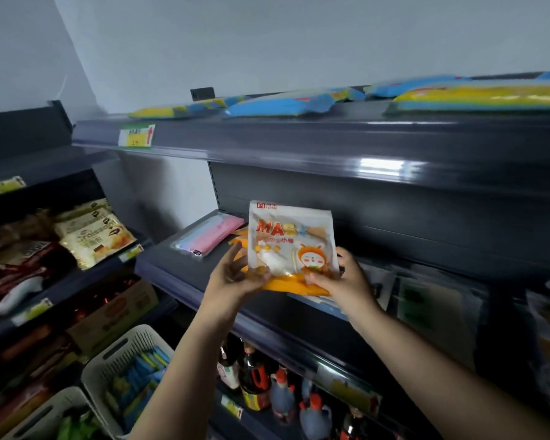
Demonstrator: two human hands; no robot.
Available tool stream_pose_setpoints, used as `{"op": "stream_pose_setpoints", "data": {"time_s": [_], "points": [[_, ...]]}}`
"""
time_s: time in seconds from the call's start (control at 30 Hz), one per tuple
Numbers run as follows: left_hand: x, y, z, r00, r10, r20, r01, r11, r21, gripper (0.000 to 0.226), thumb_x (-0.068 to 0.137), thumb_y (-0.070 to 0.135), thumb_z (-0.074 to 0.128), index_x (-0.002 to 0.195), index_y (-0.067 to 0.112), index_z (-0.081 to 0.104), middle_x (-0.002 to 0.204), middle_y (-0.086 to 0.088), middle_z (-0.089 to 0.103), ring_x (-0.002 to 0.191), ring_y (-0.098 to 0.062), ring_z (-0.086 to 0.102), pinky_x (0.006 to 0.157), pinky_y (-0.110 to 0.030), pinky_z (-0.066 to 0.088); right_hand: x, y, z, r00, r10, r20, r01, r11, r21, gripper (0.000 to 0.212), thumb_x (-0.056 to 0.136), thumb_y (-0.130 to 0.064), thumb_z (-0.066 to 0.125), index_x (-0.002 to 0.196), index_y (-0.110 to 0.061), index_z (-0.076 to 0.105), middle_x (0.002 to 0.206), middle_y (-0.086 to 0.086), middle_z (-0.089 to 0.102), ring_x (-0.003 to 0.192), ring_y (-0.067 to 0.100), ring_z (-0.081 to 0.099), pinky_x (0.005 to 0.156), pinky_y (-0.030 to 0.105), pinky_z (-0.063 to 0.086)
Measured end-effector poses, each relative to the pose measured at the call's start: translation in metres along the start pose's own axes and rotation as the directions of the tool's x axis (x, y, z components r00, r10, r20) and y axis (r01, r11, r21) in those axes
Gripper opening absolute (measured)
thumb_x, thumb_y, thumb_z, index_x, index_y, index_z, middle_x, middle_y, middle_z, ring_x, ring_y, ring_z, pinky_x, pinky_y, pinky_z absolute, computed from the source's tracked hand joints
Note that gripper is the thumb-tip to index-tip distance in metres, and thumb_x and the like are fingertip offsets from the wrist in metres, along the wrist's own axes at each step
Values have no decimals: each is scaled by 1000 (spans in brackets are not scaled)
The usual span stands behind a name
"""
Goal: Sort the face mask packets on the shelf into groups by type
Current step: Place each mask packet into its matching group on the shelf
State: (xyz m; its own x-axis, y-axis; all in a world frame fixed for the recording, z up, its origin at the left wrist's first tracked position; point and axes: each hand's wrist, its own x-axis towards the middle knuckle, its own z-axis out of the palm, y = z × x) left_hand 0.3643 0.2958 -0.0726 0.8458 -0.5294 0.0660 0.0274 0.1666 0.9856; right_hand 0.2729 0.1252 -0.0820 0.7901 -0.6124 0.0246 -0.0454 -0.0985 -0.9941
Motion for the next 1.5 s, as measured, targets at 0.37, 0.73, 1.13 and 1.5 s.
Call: {"op": "stream_pose_setpoints", "data": {"time_s": [0.37,0.73,1.13,1.5], "points": [[113,29,-43,981,95,168,-148,930,336,44,80,-2,69,119,9,53,116,-14,64,76,-14,64,67,-34,53,59,-34,58,960,-64,-271,21,988,-156,59,81,-16,72,134,-11,48,127,7,57,116,22,54,91,29,43],[187,17,-70,939,64,339,-265,764,589,38,93,22,57,128,10,53,111,-3,60,105,-18,58,64,-2,40,107,-15,94,946,-84,-312,-54,911,-409,55,85,-38,65,133,-16,52,141,6,49,134,24,41,108,36,38],[215,-2,-82,876,-72,476,-368,537,759,46,97,36,46,139,17,44,130,-14,58,119,-29,55,96,-30,44,113,-19,102,984,10,-179,-148,612,-777,67,89,-51,54,145,-21,33,156,2,27,141,23,30,110,28,28],[197,-2,-73,809,70,583,-580,251,775,56,86,50,41,136,25,46,134,-8,56,121,-31,52,99,-39,44,87,-26,113,973,-149,-177,-110,377,-920,58,92,-53,44,143,-27,36,150,0,34,136,25,31,110,40,30]]}}
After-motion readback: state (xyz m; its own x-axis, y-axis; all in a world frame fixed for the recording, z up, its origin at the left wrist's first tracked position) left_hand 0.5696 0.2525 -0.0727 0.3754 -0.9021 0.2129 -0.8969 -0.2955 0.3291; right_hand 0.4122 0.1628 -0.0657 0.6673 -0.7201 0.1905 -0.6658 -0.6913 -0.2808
